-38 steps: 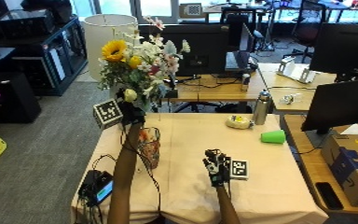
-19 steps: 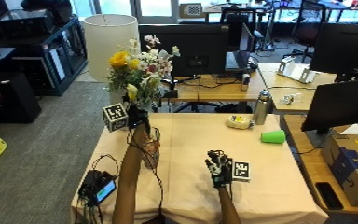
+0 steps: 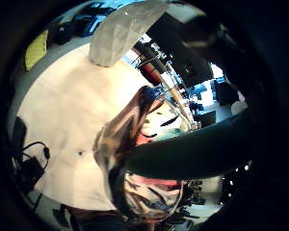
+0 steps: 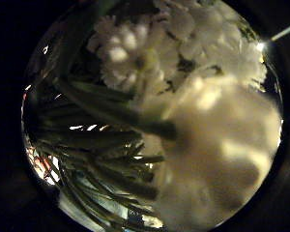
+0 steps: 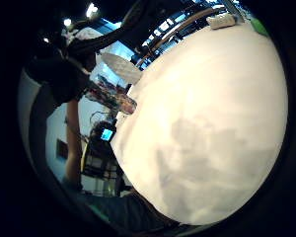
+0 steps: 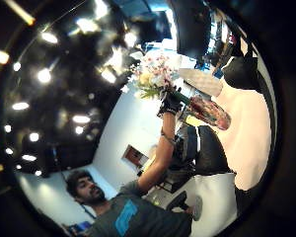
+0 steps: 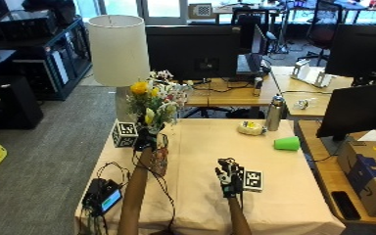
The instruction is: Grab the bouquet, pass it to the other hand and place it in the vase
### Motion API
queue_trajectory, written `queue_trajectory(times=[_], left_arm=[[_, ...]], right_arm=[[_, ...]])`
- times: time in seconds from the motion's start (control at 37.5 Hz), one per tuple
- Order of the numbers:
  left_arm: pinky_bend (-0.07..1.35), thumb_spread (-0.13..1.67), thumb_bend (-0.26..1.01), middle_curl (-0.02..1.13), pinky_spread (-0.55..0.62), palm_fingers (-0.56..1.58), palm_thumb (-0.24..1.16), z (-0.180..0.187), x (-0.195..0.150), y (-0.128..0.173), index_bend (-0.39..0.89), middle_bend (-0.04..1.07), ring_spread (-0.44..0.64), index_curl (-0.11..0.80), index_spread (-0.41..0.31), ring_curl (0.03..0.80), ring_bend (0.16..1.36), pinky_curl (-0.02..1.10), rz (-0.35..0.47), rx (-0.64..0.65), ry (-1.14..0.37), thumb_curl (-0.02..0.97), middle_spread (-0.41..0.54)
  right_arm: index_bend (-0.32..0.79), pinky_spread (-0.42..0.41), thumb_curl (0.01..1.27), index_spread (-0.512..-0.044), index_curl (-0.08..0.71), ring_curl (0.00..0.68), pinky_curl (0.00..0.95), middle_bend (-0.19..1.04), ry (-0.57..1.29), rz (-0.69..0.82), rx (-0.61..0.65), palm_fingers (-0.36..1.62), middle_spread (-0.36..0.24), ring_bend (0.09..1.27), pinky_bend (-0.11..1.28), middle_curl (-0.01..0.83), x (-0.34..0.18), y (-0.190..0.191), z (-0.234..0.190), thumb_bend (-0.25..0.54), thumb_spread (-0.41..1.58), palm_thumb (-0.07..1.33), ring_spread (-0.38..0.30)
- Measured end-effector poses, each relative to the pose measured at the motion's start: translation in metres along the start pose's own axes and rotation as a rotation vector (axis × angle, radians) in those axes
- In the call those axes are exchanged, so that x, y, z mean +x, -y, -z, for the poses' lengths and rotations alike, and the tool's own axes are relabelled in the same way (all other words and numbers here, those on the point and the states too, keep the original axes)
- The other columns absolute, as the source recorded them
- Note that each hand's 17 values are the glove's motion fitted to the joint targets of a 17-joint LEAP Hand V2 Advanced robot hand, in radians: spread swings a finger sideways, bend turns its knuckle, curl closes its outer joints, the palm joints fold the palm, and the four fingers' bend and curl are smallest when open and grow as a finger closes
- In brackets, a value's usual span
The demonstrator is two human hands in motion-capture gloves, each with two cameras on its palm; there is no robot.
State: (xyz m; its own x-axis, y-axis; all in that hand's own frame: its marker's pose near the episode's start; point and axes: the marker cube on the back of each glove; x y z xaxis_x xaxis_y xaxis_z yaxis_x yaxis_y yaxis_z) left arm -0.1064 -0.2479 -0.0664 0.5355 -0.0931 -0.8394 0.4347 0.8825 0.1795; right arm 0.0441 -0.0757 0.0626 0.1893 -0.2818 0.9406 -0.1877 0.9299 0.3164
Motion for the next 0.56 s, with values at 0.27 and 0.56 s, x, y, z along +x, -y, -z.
queue_trajectory(times=[0.27, 0.56], left_arm=[[0.28, 0.77, -0.07, 0.48, 0.41, 0.14, 0.50, 0.018, -0.015, -0.035, 0.03, 0.42, 0.07, 0.187, 0.074, 0.403, 0.66, 0.33, -0.010, -0.132, 0.340, 0.501, -0.016], [0.47, 0.79, -0.04, 0.36, 0.56, -0.07, 0.48, 0.035, -0.031, -0.070, 0.05, 0.23, 0.35, 0.115, 0.213, 0.349, 0.70, 0.35, -0.108, -0.097, 0.346, 0.440, 0.276]], right_arm=[[0.12, 0.150, 0.55, -0.295, 0.306, 0.412, 0.358, 0.28, -0.012, 0.070, -0.018, 1.01, -0.159, 0.39, 0.24, 0.464, -0.008, 0.000, -0.011, -0.024, 0.96, 0.84, -0.141], [0.12, 0.155, 0.54, -0.295, 0.302, 0.414, 0.363, 0.26, -0.075, 0.053, -0.023, 1.02, -0.158, 0.38, 0.22, 0.464, -0.002, 0.000, -0.016, -0.023, 0.96, 0.84, -0.139]])
